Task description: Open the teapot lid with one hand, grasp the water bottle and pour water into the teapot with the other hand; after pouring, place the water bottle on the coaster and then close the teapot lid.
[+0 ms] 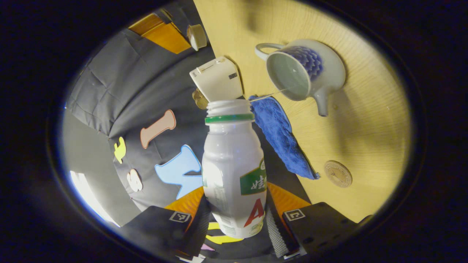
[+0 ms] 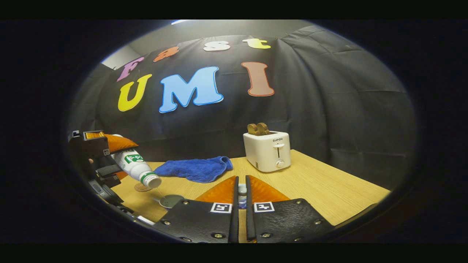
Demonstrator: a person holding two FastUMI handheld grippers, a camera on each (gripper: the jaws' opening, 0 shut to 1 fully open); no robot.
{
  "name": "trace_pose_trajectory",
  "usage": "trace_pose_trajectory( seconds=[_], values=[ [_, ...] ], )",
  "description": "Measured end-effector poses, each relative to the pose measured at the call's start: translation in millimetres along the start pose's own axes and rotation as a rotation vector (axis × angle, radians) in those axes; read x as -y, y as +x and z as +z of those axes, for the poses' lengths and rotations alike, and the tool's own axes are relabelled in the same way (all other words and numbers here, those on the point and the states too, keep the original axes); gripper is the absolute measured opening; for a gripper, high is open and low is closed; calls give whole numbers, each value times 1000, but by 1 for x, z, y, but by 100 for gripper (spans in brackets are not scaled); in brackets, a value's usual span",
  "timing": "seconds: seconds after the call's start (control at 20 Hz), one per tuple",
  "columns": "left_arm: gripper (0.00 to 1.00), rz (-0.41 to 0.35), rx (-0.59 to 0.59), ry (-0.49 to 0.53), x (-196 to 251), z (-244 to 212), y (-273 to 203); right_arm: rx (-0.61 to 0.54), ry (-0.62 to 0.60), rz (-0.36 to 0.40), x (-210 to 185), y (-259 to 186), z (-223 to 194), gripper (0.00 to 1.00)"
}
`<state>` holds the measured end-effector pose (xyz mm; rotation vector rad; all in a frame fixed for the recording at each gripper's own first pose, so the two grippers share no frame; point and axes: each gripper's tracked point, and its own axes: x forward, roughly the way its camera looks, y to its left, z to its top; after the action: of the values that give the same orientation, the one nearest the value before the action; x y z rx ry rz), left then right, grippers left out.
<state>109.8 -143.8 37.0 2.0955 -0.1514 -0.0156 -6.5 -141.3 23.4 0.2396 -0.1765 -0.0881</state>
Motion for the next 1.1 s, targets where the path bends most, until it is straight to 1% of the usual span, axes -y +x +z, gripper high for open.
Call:
trace_pose_trajectory(
  seconds=[0.05, 0.1, 0.2, 0.35, 0.45, 0.55, 0.6, 0.65, 0.7, 0.8, 0.85, 0.9, 0.95, 1.1],
  values=[
    [78, 0, 2, -13, 0, 0, 0, 0, -1, 0, 0, 0, 0, 8],
    [84, -4, 7, -37, 2, 1, 0, 0, -1, -1, 1, 0, 0, 8],
    [77, -11, 11, -95, 4, -1, 0, 4, 2, 1, 1, 1, 0, 8],
    [77, -47, 14, -211, 11, -5, -5, 10, 15, 9, 1, 0, 2, 8],
    [77, -91, 11, -311, 26, -10, -4, 7, 8, 6, 1, 2, 1, 8],
    [77, -118, 4, -385, 34, -15, -4, 5, 4, 12, -1, 3, -1, 8],
    [80, -126, -3, -422, 38, -19, -7, 2, 2, 16, -3, 3, -2, 0],
    [82, -138, -9, -468, 43, -23, -9, -1, -1, 20, -4, 4, -2, 0],
    [84, -157, -18, -525, 49, -27, -11, -3, -4, 23, -6, 4, -3, 8],
    [84, -182, -33, -642, 59, -33, -13, -6, -7, 34, -9, 6, -5, 8],
    [84, -190, -39, -694, 62, -35, -13, -8, -9, 42, -12, 6, -6, 0],
    [84, -192, -49, -739, 66, -39, -14, -10, -12, 51, -15, 6, -7, 0],
    [84, -193, -62, -781, 69, -45, -15, -10, -16, 59, -18, 6, -8, 8],
    [84, -213, -94, -926, 84, -54, -20, -9, -36, 88, -31, 7, -10, 8]
  ],
)
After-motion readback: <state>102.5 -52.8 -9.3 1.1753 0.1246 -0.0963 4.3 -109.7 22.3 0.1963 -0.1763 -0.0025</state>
